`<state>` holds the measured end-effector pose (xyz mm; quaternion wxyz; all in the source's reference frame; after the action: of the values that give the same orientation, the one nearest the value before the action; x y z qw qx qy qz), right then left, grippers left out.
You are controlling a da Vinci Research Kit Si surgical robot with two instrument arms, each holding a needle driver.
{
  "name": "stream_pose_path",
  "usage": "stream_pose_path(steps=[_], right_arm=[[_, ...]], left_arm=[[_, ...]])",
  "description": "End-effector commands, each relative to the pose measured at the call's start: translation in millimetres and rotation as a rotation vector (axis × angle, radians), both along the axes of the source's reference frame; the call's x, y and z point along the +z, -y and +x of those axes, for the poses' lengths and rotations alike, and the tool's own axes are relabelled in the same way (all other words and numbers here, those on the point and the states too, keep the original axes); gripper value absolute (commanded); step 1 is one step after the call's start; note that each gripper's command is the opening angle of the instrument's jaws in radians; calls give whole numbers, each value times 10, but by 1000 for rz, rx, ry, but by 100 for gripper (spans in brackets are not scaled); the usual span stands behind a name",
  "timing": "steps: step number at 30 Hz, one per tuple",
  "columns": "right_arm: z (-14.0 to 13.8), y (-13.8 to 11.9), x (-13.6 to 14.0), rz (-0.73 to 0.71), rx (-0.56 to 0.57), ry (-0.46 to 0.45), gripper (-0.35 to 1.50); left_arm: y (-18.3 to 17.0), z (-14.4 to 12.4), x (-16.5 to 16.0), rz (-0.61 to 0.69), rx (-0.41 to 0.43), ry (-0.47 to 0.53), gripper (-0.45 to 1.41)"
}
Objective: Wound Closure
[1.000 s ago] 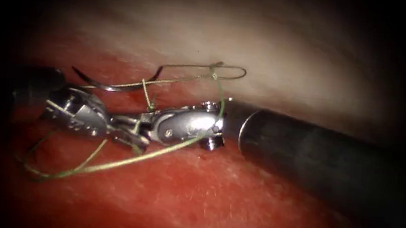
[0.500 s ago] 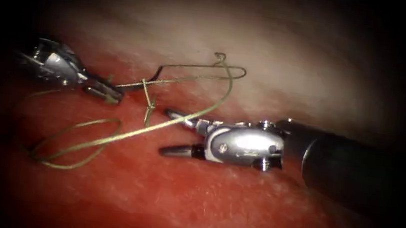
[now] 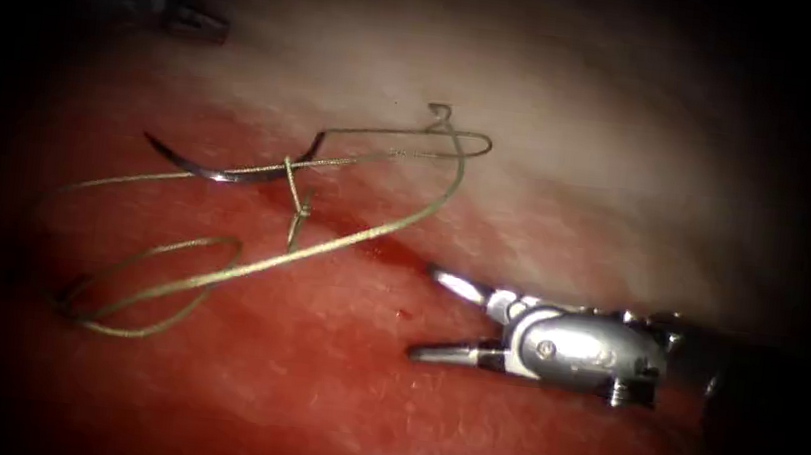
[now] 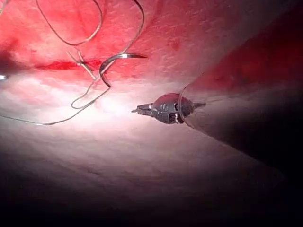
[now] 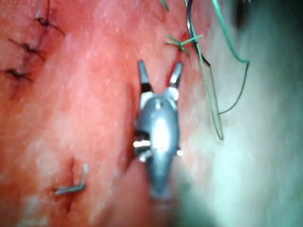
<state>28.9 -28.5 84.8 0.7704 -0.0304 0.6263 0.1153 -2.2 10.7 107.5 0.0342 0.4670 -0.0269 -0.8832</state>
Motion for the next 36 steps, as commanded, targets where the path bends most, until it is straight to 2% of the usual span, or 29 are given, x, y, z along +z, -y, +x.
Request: stream_pose_path(steps=[1, 4, 11, 12, 14, 15, 16, 17, 18, 21, 22, 23, 24, 25, 26, 30, 32, 35, 36], right_arm=[[8, 1, 7, 9, 1, -4, 126], [9, 1, 8, 43, 11, -11, 126], [9, 7, 12, 182, 71, -60, 126], [8, 8, 13, 241, 88, -79, 128], [6, 8, 13, 290, 97, -100, 131], [4, 8, 13, 329, 106, -111, 135], [4, 8, 13, 346, 107, -117, 136], [2, 8, 13, 381, 106, -131, 136], [0, 7, 13, 404, 107, -138, 136], [-3, 7, 14, 433, 111, -145, 136], [-4, 7, 14, 433, 110, -146, 136], [-5, 6, 14, 439, 111, -147, 136], [-5, 6, 14, 439, 111, -147, 136], [-5, 6, 14, 439, 111, -147, 136], [-5, 6, 14, 439, 111, -147, 136], [-6, 6, 14, 440, 106, -150, 136], [-6, 5, 14, 439, 107, -153, 138], [-6, 2, 14, 446, 110, -153, 140], [-7, 0, 14, 448, 112, -153, 140]], left_arm=[[-3, -6, 19, 24, -14, 0, -45], [6, -12, 74, 163, -61, -2, -45], [17, -22, 154, 289, -141, 8, -45], [15, -20, 166, 321, -165, 5, -43], [12, -18, 172, 397, -217, 4, 9], [12, -16, 175, 474, -266, 3, 27], [12, -16, 176, 509, -296, -3, 30], [13, -15, 176, 549, -338, -15, 46], [16, -14, 177, 556, -344, -26, 57], [28, -8, 177, 585, -319, -96, 67], [31, -3, 176, 597, -296, -135, 89], [34, 4, 174, 614, -255, -179, 98], [34, 4, 174, 614, -255, -179, 98], [34, 14, 171, 617, -233, -205, 106], [33, 19, 168, 614, -232, -207, 108], [27, 43, 151, 603, -250, -209, 81], [23, 50, 140, 608, -257, -198, 79], [15, 55, 119, 628, -281, -153, 76], [12, 52, 102, 600, -280, -101, 72]])
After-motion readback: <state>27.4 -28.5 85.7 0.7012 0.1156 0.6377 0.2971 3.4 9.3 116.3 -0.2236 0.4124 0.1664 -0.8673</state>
